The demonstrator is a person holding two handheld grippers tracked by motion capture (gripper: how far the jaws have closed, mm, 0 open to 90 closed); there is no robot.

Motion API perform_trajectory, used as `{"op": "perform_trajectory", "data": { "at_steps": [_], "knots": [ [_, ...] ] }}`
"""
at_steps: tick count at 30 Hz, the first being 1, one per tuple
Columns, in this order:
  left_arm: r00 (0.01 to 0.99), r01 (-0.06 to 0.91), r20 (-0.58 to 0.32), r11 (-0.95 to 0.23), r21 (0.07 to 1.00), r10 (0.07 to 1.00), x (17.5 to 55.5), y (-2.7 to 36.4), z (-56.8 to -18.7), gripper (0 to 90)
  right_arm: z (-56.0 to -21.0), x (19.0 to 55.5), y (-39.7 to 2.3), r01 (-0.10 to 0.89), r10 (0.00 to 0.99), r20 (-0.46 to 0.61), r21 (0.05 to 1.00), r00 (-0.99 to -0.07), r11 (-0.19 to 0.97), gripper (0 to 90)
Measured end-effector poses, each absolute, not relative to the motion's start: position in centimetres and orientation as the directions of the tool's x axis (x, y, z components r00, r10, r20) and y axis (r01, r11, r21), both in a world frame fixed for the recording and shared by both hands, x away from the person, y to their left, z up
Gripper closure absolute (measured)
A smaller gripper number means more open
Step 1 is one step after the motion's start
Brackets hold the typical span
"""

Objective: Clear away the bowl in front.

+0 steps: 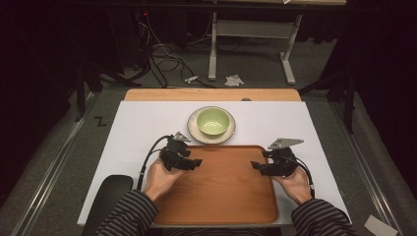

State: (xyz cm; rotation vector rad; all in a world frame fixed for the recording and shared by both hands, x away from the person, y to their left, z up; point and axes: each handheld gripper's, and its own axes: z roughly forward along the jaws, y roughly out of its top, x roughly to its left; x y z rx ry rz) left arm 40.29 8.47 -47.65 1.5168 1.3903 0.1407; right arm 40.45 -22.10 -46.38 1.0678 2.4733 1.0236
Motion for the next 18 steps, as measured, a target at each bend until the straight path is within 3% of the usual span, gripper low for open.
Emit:
{"op": "perform_trajectory", "data": {
  "at_steps": [18],
  "knots": [
    [0.335, 0.649, -0.486, 0.176, 0.740, 0.808, 39.79, 7.84, -47.71, 36.7, -46.42, 40.26, -21.83, 0.533, 0.715, 0.017, 0.678, -0.699, 0.505, 37.8]
  ]
}}
